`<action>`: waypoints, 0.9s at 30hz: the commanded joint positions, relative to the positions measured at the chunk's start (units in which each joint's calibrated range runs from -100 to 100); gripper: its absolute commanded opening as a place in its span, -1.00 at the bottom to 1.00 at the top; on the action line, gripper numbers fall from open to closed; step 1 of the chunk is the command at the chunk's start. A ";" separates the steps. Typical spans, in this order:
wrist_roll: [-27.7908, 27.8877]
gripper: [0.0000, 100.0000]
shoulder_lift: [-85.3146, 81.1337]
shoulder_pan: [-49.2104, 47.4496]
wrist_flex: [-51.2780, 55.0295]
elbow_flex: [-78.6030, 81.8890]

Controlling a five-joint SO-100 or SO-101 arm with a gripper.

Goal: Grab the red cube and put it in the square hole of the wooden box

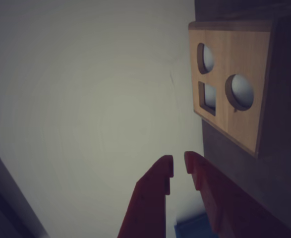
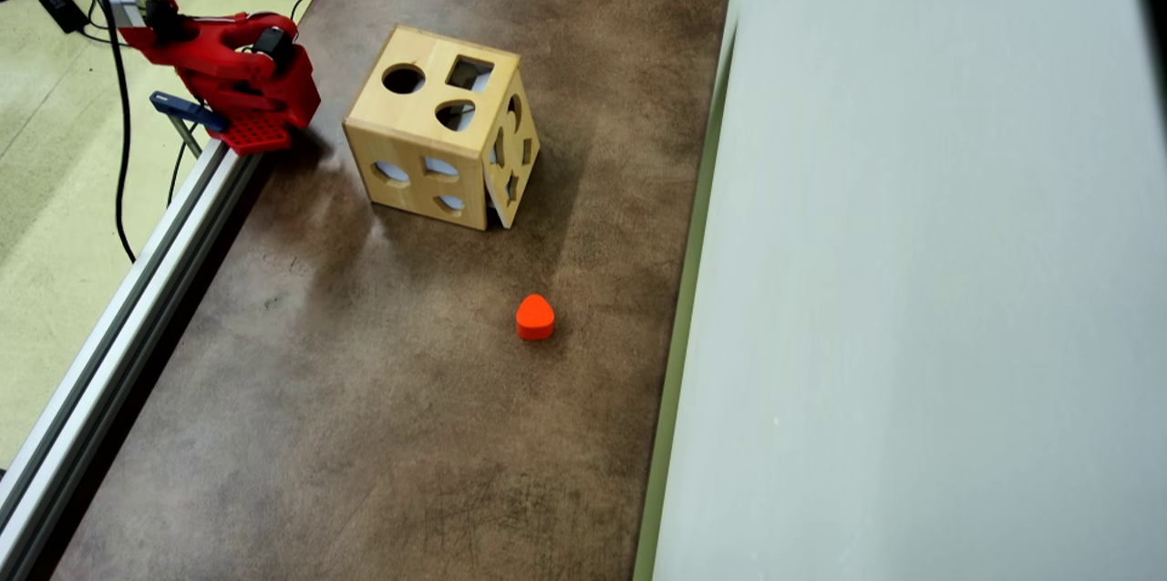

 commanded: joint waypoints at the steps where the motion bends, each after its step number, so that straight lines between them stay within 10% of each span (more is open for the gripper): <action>1: 0.29 -0.89 0.18 0.05 0.33 0.21; 27: 0.24 -0.89 0.10 0.42 0.25 0.30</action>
